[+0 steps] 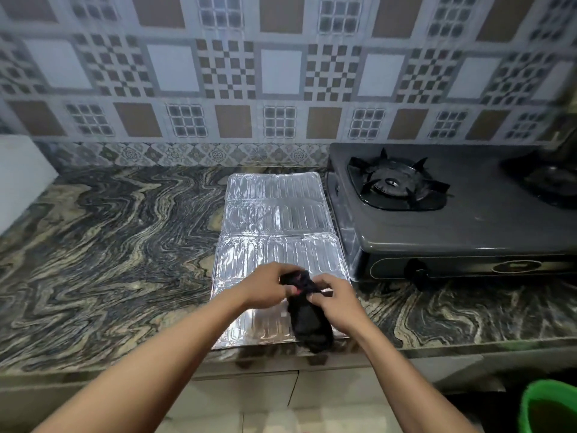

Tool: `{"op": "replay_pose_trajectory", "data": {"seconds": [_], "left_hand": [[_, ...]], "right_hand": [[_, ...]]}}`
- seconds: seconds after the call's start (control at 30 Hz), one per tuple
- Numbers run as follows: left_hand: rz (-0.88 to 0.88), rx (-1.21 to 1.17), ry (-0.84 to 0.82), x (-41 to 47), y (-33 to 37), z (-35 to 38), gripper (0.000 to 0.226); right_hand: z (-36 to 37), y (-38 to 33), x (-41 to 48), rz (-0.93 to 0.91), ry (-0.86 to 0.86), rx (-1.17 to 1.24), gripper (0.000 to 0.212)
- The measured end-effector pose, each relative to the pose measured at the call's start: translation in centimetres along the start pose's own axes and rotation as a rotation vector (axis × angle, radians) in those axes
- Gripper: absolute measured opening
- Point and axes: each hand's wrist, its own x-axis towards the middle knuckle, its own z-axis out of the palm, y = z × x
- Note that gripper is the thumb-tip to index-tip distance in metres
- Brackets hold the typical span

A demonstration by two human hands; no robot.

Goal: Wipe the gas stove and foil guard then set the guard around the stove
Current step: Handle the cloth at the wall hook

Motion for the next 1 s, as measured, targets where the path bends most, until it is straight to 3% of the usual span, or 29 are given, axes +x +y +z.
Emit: {"op": "replay_pose_trajectory", "data": {"seconds": [0.13, 0.27, 0.43, 0.57, 0.7, 0.8, 1.0], "left_hand": [[0.054, -0.223, 0.090, 0.2, 1.8, -2.3, 0.014], [0.131, -0.362, 0.141, -0.3, 4.4, -4.7, 0.010], [0.153, -0.535, 0.140, -1.0, 6.6, -7.2, 0.020], [0.089, -0.264, 0.362, -1.3, 7.9, -7.1, 0.025], [0.147, -0.374, 0.137, -2.5, 9.3, -6.3, 0.024], [0.241, -0.401, 0.140, -2.3, 9.3, -6.7, 0.024], [0.190, -0.516, 0.212, -2.3, 9.4, -8.5, 0.023]], "right_hand": [[-2.4, -2.4, -0.8, -0.089, -0.027, 0.206, 0.021], [-4.2, -5.5, -1.1, -0.161, -0.100, 0.296, 0.023], [-5.2, -8.5, -0.8, -0.198, 0.031, 0.257, 0.011], [-4.7, -9.8, -0.6, -0.175, 0.210, 0.336, 0.012], [-4.4, -11.3, -1.1, -0.116, 0.153, 0.544, 0.012], [-4.6, -12.4, -1.5, -0.070, 0.096, 0.627, 0.012], [-6.2, -13.7, -1.8, -0.034, 0.058, 0.660, 0.009]]}}
